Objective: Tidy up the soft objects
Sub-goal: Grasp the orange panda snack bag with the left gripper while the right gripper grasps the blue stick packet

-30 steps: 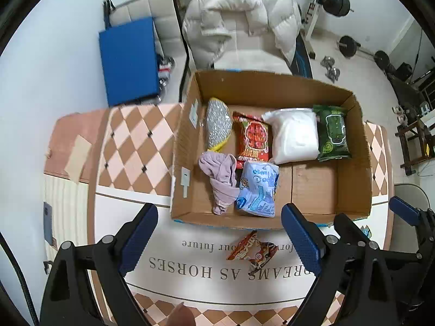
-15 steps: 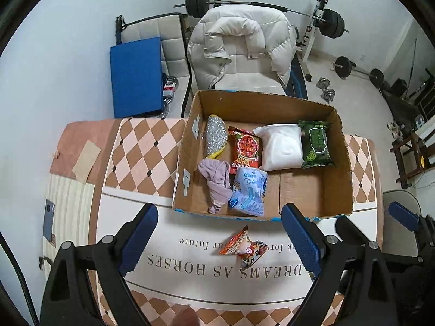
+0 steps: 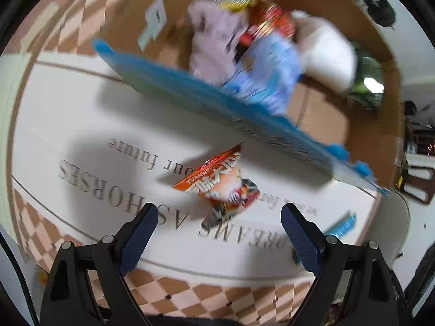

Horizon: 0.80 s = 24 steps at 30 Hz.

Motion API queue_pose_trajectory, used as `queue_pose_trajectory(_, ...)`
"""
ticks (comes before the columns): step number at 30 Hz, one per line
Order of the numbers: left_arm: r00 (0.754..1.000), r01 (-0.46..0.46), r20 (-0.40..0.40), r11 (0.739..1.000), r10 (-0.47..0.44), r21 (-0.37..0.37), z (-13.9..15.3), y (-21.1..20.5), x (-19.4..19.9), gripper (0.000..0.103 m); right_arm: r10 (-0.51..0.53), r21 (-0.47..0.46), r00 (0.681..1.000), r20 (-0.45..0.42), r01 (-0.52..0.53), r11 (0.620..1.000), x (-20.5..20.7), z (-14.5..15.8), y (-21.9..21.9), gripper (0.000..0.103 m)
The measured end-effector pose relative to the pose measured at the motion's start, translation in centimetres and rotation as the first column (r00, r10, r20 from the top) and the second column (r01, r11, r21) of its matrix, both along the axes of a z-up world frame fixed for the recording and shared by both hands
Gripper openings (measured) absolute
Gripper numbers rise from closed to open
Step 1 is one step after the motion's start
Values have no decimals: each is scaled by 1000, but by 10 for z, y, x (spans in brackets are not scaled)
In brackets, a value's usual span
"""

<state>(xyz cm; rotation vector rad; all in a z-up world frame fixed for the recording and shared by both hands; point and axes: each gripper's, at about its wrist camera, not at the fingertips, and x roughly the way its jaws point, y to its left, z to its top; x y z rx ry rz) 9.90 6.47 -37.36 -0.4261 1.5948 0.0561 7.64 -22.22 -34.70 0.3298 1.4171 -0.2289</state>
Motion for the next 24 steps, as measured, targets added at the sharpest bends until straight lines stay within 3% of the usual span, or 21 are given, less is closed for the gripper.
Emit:
queue_pose_trajectory(3,999,-15,-48,999,13,-28,-28,-9,1,74,-54,-1,998,-42,54,999,-6,-25,-21,103)
queue_pose_trajectory(4,998,-17,-57,999,15,-29,-35,-12,2,73,-67,2,996,-52,67,998,-6,-32,-26,103)
queue_pose_trajectory(7,998,-9,-66,1000,8,-10,-47,-18,4,54,-92,14,993,-79,94,996,-5,-52,-37,103)
queue_pose_trajectory(10,998,17,-63,1000,-17,-2,-52,-21,3,47,-110,27,989,-99,113,993,-4,-69,-42,100)
queue_pose_trajectory(12,996,70,-53,997,-68,44,-48,-24,-2,42,-118,39,985,-125,124,992,-1,-82,-45,94)
queue_pose_trajectory(18,964,261,-105,952,-246,161,-46,-30,-46,42,-65,45,974,-218,76,996,2,-117,-39,58)
queue_pose_trajectory(19,958,278,-115,947,-262,163,-47,-31,-54,42,-41,42,972,-233,52,998,1,-121,-34,47)
queue_pose_trajectory(24,949,294,-152,948,-275,124,-55,-27,-84,42,145,24,952,-271,-144,989,-14,-124,6,27)
